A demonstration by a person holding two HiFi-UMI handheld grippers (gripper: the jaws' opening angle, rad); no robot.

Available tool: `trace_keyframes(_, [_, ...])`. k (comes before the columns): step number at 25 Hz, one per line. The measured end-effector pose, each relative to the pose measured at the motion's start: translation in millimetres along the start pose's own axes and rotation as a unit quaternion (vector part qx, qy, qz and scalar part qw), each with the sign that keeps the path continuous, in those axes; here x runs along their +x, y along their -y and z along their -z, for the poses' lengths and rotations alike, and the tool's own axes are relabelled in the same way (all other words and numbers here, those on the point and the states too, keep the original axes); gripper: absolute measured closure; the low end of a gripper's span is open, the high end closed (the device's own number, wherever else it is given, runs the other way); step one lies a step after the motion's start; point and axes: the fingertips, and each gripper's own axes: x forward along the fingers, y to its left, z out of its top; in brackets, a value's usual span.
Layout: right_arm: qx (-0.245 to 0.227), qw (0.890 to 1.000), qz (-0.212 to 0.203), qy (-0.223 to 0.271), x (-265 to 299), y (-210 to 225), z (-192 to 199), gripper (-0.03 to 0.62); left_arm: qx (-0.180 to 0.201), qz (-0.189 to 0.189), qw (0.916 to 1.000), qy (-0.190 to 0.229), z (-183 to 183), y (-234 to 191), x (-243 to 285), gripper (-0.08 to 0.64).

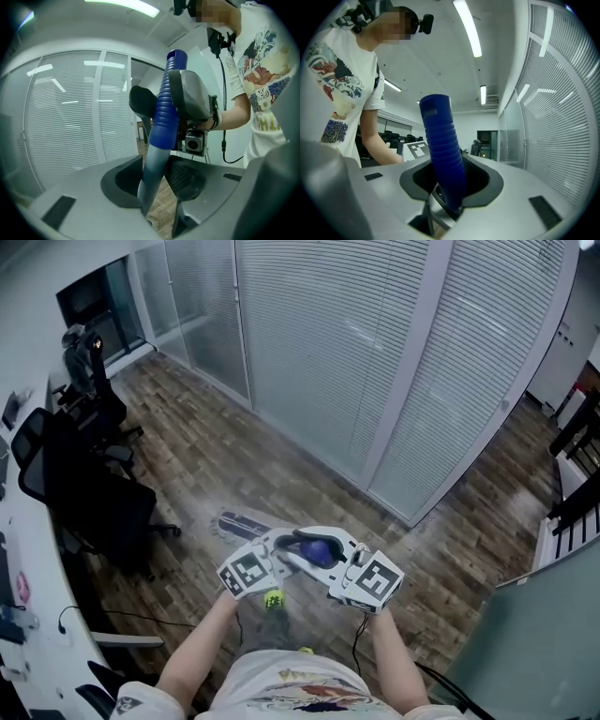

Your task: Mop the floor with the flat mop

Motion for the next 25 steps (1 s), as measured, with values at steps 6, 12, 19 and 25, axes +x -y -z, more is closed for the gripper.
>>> trace_keyframes(6, [-0.012,1.000,-0.018,0.010,-19.9,-49.9,12.1,0.454,-0.005,-0.006,0.9998,-0.021,12.4,50.4,-3.9,0.439])
trace_keyframes(12, [-0.021,0.997,-0.035,0.062,-16.9,-70.1,6.9,0.446,-0.025,-0.006,0.9994,0.024,23.3,64.4,-10.8,0.433])
trace_keyframes(19, [0.015,0.996,-0.042,0.080,-17.1,-84.7,11.3,0.431,-0.029,0.018,0.9989,0.031,33.7,79.0,-15.7,0.425])
trace_keyframes(25, [0.016,0.997,-0.073,0.032,-9.0,-100.5,48.4,0.414,-0.032,0.041,0.9986,-0.001,63.3,85.3,-20.9,0.414])
